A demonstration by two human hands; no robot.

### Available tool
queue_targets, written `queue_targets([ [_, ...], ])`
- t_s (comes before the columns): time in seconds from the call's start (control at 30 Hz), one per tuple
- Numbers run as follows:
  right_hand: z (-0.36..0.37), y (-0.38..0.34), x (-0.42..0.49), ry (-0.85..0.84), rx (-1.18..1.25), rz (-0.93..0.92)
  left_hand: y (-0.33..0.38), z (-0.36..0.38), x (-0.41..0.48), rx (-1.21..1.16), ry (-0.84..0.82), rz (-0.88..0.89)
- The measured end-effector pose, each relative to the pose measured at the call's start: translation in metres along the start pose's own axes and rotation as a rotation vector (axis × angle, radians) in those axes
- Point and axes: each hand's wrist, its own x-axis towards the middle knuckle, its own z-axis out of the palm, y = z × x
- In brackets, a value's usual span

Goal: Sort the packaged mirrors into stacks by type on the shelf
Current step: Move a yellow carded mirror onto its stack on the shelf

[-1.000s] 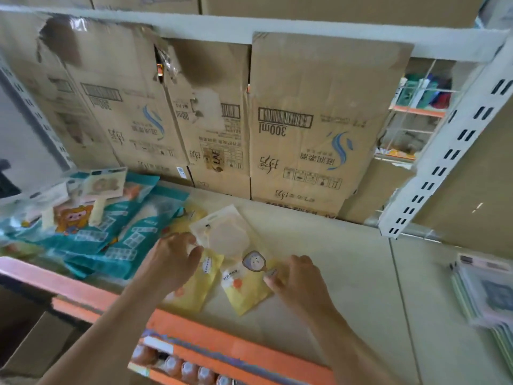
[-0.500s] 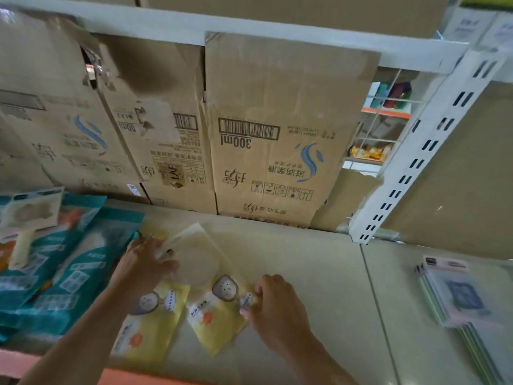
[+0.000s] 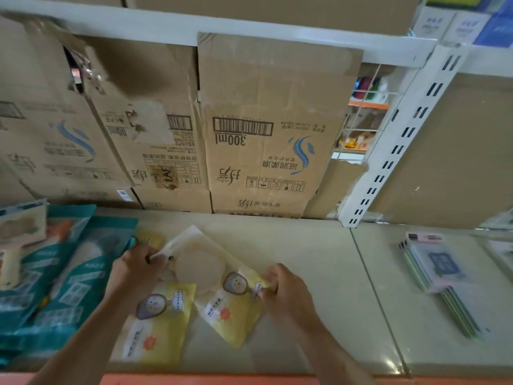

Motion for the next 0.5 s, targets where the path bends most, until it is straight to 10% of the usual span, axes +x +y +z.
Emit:
queue_targets([
  [0.5, -0.026, 0.014, -0.042, 0.3, 0.45, 0.159, 0.037, -0.01, 0.002, -0.215, -0.129, 0.115],
])
